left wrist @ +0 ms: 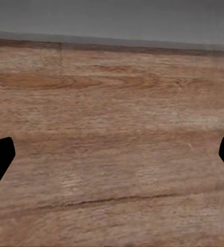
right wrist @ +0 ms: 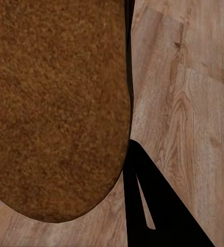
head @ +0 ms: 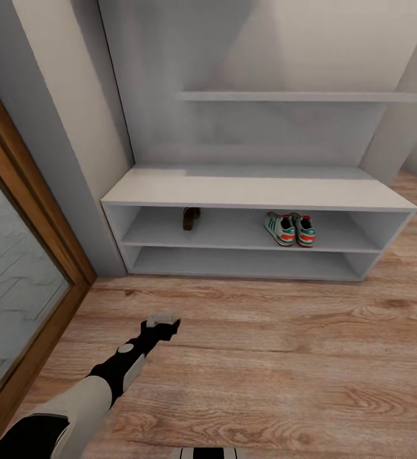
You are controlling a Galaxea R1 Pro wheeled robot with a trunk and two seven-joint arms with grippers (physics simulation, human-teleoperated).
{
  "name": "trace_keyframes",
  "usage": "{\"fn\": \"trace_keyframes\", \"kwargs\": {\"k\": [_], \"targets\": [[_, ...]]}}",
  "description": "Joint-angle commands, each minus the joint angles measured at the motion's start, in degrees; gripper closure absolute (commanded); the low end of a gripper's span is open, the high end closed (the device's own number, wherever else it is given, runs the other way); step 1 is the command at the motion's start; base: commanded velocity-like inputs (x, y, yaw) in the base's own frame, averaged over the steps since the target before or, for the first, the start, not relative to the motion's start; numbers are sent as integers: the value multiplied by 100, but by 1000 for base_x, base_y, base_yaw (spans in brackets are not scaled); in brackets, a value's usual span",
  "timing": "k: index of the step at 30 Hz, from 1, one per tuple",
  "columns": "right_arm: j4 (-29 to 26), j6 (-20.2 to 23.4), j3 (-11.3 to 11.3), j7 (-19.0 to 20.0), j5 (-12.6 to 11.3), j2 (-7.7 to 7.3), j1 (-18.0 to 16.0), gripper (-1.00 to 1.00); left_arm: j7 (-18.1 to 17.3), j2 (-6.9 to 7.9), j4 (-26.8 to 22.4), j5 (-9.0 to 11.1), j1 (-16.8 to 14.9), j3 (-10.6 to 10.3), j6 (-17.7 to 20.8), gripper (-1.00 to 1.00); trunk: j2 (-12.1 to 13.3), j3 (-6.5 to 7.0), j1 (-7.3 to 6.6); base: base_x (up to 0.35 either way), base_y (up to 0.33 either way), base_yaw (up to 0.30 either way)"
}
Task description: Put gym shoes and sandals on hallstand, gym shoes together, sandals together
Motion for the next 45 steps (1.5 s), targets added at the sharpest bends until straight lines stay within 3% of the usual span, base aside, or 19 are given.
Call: {"fn": "trace_keyframes", "kwargs": {"k": [1, 5, 9, 12, 14, 15, 16, 19, 22, 23, 24, 25, 26, 27, 31, 34, 36, 38, 45], "targets": [[10, 12, -47, -21, 11, -2, -16, 100, -1008, 219, 2, 50, -3, 36, -27, -100, -2, -5, -1, 0, 0, 0], [10, 12, -45, -12, 11, -2, -17, 100, -2517, 646, 0, 127, -3, 415, -147, -100, -2, -5, -1, 0, 0, 0], [5, 12, -35, 4, 16, 7, -17, 100, -3861, 1153, 6, 524, -3, 1060, -319, -100, -2, -5, -1, 0, 0, 0], [-17, 14, -27, 10, 21, 79, -18, 100, -4813, 1493, 10, 792, -3, 1344, -361, -100, -2, -5, -1, 0, 0, 0], [-34, 23, -18, 13, 34, 508, -18, 100, -5479, 1825, 15, 942, -3, 1482, -376, -100, -2, -5, -1, 0, 0, 0], [-34, 24, -15, 11, 37, 626, -18, 100, -5541, 1864, 15, 957, -3, 1495, -376, -100, -2, -5, -1, 0, 0, 0], [-36, 30, -7, 8, 49, 1021, -18, 100, -5652, 1941, 16, 984, -3, 1522, -377, -100, -2, -5, -1, 0, 0, 0], [-41, 35, 9, 4, 66, 1642, -18, 100, -5724, 1989, 10, 993, -3, 1538, -378, -100, -2, -5, -1, 0, 0, 0], [-55, 43, 21, -17, 102, 2828, -18, 100, -5758, 2013, 2, 997, -2, 1544, -379, -100, -2, -5, -1, 0, 0, 0], [-59, 44, 23, -21, 107, 3042, -18, 100, -5760, 2015, 2, 997, -2, 1544, -379, -100, -2, -5, -1, 0, 0, 0], [-74, 45, 28, -29, 113, 3460, -18, 100, -5762, 2017, 1, 994, -3, 1542, -379, -100, -2, -5, -1, 0, 0, 0], [-91, 46, 36, -33, 121, 3657, -18, 100, -5761, 2018, 0, 993, -3, 1542, -379, -100, -2, -5, -1, 0, 0, 0], [-139, 48, 82, -37, 158, 4022, -18, 100, -5756, 2019, -3, 990, -3, 1541, -379, -100, -2, -5, -1, 0, 0, 0], [-176, 49, 123, -39, 194, 4189, -18, 100, -5752, 2020, -4, 988, -3, 1541, -379, -100, -2, -5, -1, 0, 0, 0], [-678, 214, 701, -45, 773, 5189, -18, 100, -5739, 2021, -8, 982, -3, 1539, -379, -100, -2, -5, -1, 0, 0, 0], [-1336, 918, 1008, -47, 1276, 5974, -18, 100, -5740, 2022, -9, 981, -3, 1536, -379, -100, -2, -5, -1, 0, 0, 0], [-1556, 1225, 1049, -47, 1385, 6160, -18, 100, -5741, 2022, -9, 981, -3, 1535, -379, -100, -2, -5, -1, 0, 0, 0], [-2238, 1995, 1109, -46, 1538, 6456, -18, 100, -5742, 2022, -9, 980, -3, 1533, -379, -100, -2, -5, -1, 0, 0, 0], [-3022, 2842, 1136, -47, 1583, 6795, -18, 100, -5743, 2022, -15, 980, -3, 1532, -379, -100, -2, -5, -1, 0, 0, 0]]}}
